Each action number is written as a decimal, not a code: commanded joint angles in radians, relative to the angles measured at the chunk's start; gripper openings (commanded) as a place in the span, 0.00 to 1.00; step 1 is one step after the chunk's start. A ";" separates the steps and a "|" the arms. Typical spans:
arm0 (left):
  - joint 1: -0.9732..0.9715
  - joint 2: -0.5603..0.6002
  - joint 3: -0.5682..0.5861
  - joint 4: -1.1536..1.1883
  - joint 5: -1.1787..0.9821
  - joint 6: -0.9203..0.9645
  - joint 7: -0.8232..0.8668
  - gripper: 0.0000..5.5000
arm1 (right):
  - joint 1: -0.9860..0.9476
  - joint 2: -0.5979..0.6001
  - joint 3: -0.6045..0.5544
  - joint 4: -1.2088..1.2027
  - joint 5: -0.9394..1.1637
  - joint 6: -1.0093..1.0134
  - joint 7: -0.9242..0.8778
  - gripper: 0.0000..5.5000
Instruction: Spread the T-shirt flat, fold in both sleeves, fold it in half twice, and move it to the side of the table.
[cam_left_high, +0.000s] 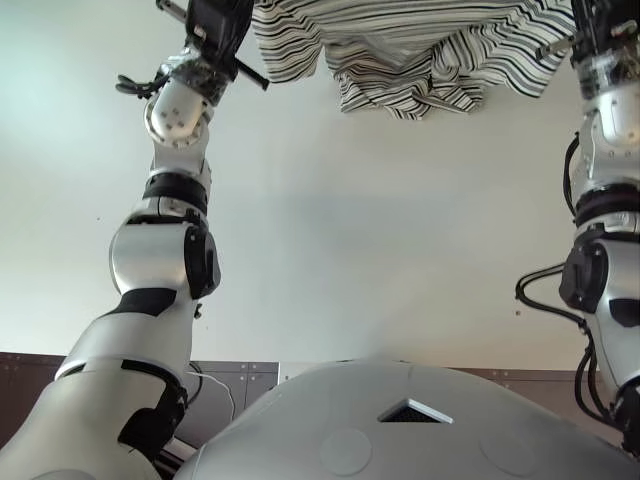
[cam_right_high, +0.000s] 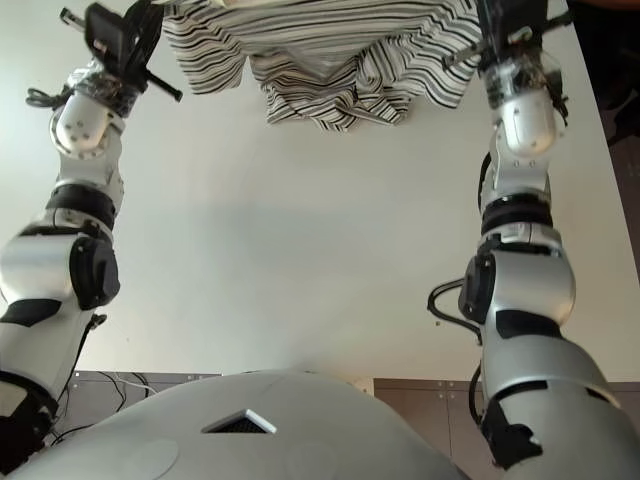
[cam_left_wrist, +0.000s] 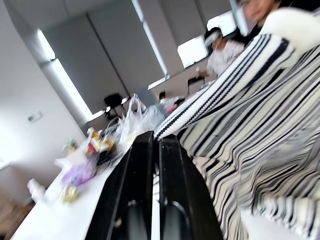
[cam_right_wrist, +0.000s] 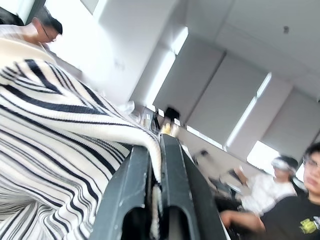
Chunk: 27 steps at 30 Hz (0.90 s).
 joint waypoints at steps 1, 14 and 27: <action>0.322 0.065 -0.007 -0.450 -0.328 0.060 -0.282 0.02 | 0.426 -0.092 -0.040 -0.523 0.282 0.079 0.176 0.03; 0.849 0.261 -0.228 -0.530 0.000 0.099 -0.411 0.02 | 0.899 -0.267 0.182 -0.571 -0.171 0.135 0.356 0.03; 1.056 0.390 -0.355 -0.638 0.118 0.062 -0.274 0.20 | 1.102 -0.437 0.174 -0.670 -0.253 0.154 0.273 0.15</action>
